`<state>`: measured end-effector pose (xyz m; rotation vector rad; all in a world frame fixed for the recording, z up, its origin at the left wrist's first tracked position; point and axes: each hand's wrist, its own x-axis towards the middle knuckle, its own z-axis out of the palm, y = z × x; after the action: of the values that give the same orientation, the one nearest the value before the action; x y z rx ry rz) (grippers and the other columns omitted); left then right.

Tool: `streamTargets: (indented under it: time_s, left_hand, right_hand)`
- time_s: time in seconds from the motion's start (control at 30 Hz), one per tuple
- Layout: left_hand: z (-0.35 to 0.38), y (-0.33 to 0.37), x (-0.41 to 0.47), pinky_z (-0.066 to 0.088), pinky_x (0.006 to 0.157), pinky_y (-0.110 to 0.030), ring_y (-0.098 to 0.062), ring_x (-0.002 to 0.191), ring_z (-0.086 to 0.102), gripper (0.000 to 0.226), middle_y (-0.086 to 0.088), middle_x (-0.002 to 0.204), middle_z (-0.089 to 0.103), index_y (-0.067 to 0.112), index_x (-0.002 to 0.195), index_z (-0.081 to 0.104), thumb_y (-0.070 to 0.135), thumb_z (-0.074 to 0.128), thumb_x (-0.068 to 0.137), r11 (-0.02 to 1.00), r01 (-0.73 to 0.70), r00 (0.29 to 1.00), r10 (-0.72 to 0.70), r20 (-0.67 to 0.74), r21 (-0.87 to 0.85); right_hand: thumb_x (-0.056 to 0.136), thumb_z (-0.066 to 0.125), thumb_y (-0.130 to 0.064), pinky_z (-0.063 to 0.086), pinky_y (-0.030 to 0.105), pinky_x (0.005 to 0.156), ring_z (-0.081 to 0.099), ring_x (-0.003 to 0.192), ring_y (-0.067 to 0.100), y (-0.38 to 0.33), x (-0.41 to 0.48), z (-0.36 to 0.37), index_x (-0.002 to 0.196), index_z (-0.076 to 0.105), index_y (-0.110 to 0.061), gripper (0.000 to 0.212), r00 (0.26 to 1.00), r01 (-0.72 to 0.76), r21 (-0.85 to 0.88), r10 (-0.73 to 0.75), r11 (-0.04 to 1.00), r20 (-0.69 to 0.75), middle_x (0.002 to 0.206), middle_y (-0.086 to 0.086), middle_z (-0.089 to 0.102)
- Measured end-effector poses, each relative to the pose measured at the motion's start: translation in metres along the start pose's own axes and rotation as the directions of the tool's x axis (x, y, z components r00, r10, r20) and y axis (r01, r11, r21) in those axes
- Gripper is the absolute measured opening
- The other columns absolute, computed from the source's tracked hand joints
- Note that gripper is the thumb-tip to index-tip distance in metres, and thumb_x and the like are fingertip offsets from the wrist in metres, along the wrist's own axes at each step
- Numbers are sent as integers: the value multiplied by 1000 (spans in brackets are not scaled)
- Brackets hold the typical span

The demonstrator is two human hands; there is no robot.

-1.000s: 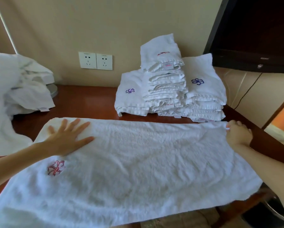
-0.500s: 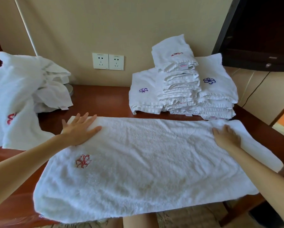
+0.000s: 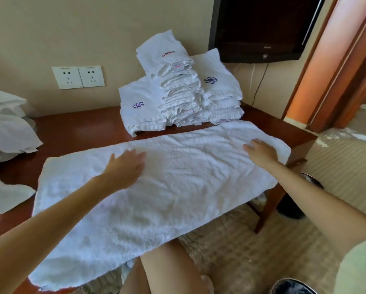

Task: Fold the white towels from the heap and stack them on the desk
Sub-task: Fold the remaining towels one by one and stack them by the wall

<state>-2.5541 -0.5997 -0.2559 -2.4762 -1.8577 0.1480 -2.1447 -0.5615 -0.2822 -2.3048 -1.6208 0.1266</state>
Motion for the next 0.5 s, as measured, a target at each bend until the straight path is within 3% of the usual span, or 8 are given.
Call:
streamTargets:
  time_s: [0.1,0.17,0.23,0.27,0.33,0.4,0.47,0.5]
  left_hand:
    - [2,76,-7,13,118,-46,-23,148,10,59,-5,162,9,27,154,12,51,8,100,956,-266,964,263,-44,-126]
    - [7,116,-7,8,118,-47,-23,149,5,68,-5,162,4,29,154,9,57,1,93,923,-368,928,358,-100,-111]
    - [15,152,-5,4,119,-49,-23,149,0,61,-5,162,-1,29,154,4,53,13,99,899,-438,891,432,-138,-12]
    - [16,168,-6,2,119,-50,-23,149,-3,59,-5,162,-4,30,154,2,50,20,102,882,-469,869,470,-153,44]
    - [23,196,-6,-4,118,-53,-24,149,-6,62,-8,162,-7,29,154,5,45,33,101,829,-537,815,558,-157,158]
    - [32,215,-7,1,114,-57,-28,148,13,69,-13,160,13,27,151,29,44,58,90,764,-579,759,633,-154,285]
    - [43,225,-7,10,110,-59,-29,138,40,71,-15,149,40,25,136,54,39,78,71,710,-585,721,676,-149,391]
    - [48,228,-5,8,110,-59,-29,136,42,70,-15,148,42,24,134,56,34,79,69,683,-595,707,695,-127,425]
  right_hand:
    - [104,37,-33,26,38,112,35,138,29,29,-40,1,140,44,-3,48,987,27,230,10,973,-158,149,14,40]
    - [102,40,-34,27,40,113,31,140,29,44,-63,9,147,36,-9,51,958,-46,408,156,912,-242,153,13,33]
    - [102,43,-31,33,39,108,38,135,31,52,-76,15,145,38,-8,49,930,-121,597,300,793,-210,148,15,38]
    - [102,43,-30,36,36,103,43,130,30,54,-79,18,142,40,-7,47,921,-170,711,367,682,-132,144,14,42]
    - [102,42,-34,39,35,101,49,122,28,57,-81,24,142,41,-9,47,875,-356,882,442,309,199,139,10,47]
    - [100,46,-43,38,38,106,47,128,30,62,-82,34,145,36,-11,56,777,-523,850,375,-62,505,141,10,44]
    - [96,50,-47,36,37,108,42,134,29,70,-78,51,147,33,-11,65,704,-580,767,306,-274,641,147,14,39]
    - [94,51,-50,34,37,111,39,137,28,71,-78,57,148,32,-11,69,683,-590,739,287,-326,672,150,14,36]
